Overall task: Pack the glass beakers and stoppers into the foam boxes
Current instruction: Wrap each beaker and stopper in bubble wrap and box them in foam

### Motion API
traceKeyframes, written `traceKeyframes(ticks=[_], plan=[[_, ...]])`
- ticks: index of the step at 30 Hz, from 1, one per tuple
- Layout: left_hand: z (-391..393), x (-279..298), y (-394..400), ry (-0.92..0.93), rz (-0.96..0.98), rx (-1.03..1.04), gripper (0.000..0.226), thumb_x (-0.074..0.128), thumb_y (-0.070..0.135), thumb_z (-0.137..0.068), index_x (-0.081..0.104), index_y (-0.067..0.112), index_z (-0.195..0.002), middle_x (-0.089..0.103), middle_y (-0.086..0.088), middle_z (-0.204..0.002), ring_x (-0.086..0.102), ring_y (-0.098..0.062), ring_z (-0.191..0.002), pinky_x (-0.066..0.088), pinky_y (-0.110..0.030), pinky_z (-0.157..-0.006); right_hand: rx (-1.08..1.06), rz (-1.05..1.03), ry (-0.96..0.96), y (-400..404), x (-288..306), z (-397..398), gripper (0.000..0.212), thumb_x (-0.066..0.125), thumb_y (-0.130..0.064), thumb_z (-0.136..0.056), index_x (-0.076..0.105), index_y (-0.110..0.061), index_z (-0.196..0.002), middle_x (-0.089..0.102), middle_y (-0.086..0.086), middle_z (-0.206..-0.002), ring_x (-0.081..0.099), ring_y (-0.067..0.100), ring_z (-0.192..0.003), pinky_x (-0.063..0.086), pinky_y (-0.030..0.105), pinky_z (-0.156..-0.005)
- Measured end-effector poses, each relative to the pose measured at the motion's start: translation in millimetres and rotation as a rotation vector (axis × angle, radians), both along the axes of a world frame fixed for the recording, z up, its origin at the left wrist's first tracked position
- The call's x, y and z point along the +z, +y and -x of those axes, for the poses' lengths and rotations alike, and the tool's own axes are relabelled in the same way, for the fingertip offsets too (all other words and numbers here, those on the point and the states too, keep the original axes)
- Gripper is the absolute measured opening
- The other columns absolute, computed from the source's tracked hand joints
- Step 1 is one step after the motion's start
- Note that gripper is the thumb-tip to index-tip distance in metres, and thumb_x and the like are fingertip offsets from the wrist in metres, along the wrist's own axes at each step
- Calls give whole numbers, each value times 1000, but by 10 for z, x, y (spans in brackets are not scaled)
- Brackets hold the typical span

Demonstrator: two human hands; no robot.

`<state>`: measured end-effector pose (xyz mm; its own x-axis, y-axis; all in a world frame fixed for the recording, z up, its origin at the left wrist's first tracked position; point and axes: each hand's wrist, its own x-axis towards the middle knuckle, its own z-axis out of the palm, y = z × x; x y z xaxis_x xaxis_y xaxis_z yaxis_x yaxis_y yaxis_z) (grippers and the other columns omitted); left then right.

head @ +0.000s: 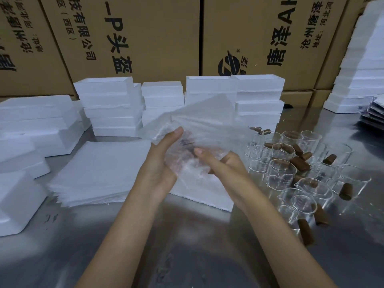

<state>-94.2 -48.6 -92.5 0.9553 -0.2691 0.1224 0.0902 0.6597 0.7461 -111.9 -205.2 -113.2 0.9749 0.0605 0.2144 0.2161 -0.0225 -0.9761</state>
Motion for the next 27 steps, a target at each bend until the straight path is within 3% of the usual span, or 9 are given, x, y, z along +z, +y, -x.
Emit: traceKeyframes(ticks=[4, 8, 11, 14, 18, 20, 22, 24, 27], plan=[[-24, 20, 154, -88, -165, -112, 55, 73, 14, -85, 52, -3, -133, 48, -27, -144, 50, -40, -131, 38, -52, -112, -135, -190, 54, -61, 67, -14, 22, 71, -24, -89, 79, -14, -71, 76, 2, -82, 67, 22, -74, 50, 27, -70], [-32, -5, 352, -53, -431, -188, 74, 80, 21, -72, 52, 6, -138, 58, -16, -139, 56, -34, -127, 44, -52, -107, -226, -55, 25, -74, 67, -9, 33, 73, -25, -88, 68, -19, -56, 61, -3, -57, 54, 13, -56, 42, 18, -57], [-28, -19, 517, -88, -665, -268, 76, 83, 22, -68, 52, 12, -137, 64, -12, -132, 62, -30, -121, 52, -43, -99, -250, 94, 31, -67, 36, -9, 38, 77, -26, -83, 63, 1, -62, 53, -3, -45, 46, 8, -41, 36, 14, -45], [-25, -29, 579, -137, -765, -355, 68, 81, 13, -75, 52, 13, -137, 65, -8, -131, 62, -27, -122, 53, -37, -98, -219, 232, 24, -65, -8, 12, 48, 78, -27, -80, 56, 14, -68, 50, 6, -52, 45, 12, -45, 36, 17, -45], [-2, -26, 499, -222, -928, -416, 57, 79, 21, -83, 56, 25, -136, 64, 4, -133, 60, -15, -124, 45, -35, -105, -287, 469, -55, -67, -87, 5, 42, 73, -27, -75, 43, -8, -52, 38, -6, -47, 38, 13, -47, 33, 27, -52], [1, -38, 431, -232, -984, -364, 45, 77, 23, -86, 62, 26, -128, 68, 6, -126, 63, -12, -119, 48, -31, -101, -351, 590, -132, -81, -129, -15, 37, 69, -28, -73, 41, -13, -52, 40, -8, -46, 42, 12, -46, 34, 28, -52], [-8, -60, 363, -257, -1023, -265, 30, 76, 17, -85, 70, 23, -114, 74, 6, -112, 68, -10, -107, 53, -23, -91, -403, 700, -197, -91, -168, -39, 33, 66, -27, -71, 41, -17, -50, 52, -17, -57, 48, 10, -51, 31, 28, -50], [-29, -97, 303, -271, -1098, -129, 24, 77, 9, -82, 73, 18, -104, 76, 3, -102, 72, -12, -96, 57, -23, -84, -442, 748, -241, -101, -210, -75, 37, 66, -27, -71, 38, -19, -50, 52, -13, -61, 48, 6, -56, 25, 27, -50], [-54, -151, 208, -302, -1203, 11, 25, 78, 3, -77, 73, 14, -99, 76, -3, -98, 71, -19, -93, 56, -28, -84, -435, 706, -270, -107, -220, -99, 19, 67, -32, -73, 51, -22, -68, 51, -13, -67, 49, 2, -70, 32, 28, -56]])
